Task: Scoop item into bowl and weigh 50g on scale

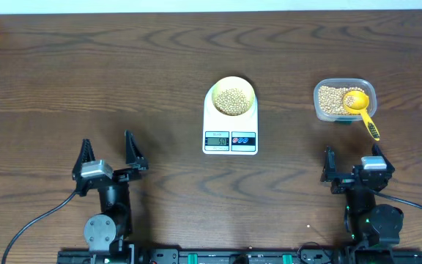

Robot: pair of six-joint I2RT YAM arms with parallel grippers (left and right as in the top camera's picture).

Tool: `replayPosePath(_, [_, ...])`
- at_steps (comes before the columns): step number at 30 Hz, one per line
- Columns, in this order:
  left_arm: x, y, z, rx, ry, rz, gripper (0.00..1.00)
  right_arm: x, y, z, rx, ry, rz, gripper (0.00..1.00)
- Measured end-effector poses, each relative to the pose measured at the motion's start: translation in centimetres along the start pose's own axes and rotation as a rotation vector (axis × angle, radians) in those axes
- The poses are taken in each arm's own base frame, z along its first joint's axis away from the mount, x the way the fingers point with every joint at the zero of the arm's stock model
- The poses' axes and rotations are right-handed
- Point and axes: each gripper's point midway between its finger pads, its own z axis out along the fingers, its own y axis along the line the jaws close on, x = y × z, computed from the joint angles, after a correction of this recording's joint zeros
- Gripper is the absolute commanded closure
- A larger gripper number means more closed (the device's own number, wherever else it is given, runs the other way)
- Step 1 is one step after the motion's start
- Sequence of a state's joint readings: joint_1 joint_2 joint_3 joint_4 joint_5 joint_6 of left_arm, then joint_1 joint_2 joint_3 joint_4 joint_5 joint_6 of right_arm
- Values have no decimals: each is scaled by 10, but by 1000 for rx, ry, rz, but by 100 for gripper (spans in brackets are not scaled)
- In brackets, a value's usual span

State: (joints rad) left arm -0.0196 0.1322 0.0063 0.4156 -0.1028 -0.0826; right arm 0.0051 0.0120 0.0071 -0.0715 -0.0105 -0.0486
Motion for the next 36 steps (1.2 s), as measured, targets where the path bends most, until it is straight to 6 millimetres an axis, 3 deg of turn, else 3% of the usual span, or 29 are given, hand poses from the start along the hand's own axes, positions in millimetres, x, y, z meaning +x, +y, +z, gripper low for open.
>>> replayPosePath(4, [21,4,-5,-11,85,-1,6,0,0,0,0,0,0,1])
replayPosePath(16, [38,7,-11,-27,153,-69,6,0,0,0,0,0,0,1])
replayPosePath(21, [67,10,-17,-41,276,-58,6,0,0,0,0,-2,0,1])
replayPosePath(25, [71,6,-19,-12,302,-51,6,0,0,0,0,0,0,1])
replayPosePath(36, [73,-5,-20,88,314,172,6,0,0,0,-1,0,0,1])
